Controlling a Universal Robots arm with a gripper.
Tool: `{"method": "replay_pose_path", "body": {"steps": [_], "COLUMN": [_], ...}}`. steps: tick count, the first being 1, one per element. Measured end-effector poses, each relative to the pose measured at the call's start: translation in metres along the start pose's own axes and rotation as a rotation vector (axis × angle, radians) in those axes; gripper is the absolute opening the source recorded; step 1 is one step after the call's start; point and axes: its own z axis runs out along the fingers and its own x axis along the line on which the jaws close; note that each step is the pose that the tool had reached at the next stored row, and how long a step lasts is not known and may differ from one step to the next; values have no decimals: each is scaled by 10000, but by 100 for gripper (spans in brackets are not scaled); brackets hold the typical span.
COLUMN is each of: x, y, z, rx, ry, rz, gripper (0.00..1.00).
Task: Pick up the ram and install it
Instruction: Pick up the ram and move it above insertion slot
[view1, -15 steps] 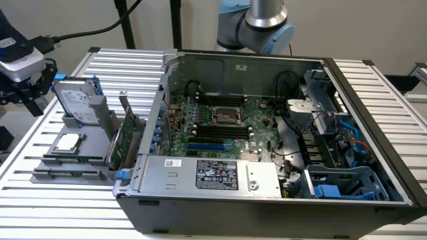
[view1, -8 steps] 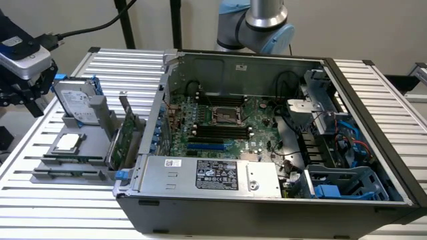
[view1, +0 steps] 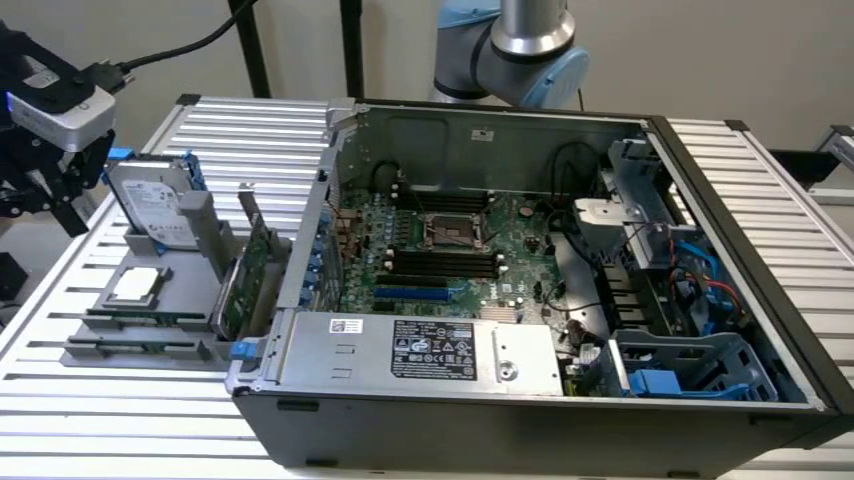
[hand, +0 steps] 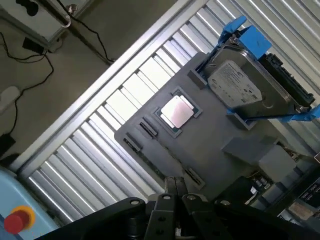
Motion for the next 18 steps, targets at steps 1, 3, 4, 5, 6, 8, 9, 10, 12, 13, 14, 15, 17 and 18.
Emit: {"method": "replay_pose_path", "body": {"steps": [1,3,4,5,6,8,9,10,12,13,14,15,17,18], "x": [0,0,0,0,0,0,0,0,0,0,0,0,0,0], "y": [0,-1,-1,0,0,-1,-1,-1,-1,-2,-2,-2,-3,-3], "z": [2,7,9,13,16,22,25,29,36,41,46,52,63,69], "rx": [0,0,0,0,0,0,0,0,0,0,0,0,0,0], "ry": [9,26,35,43,51,68,76,84,101,109,117,126,144,152], "rz": [-176,-540,-732,-909,-1089,-1454,-1634,-1813,-2172,-2369,-2537,-2733,-3092,-3273], "gripper": [0,0,0,0,0,0,0,0,0,0,0,0,0,0]}}
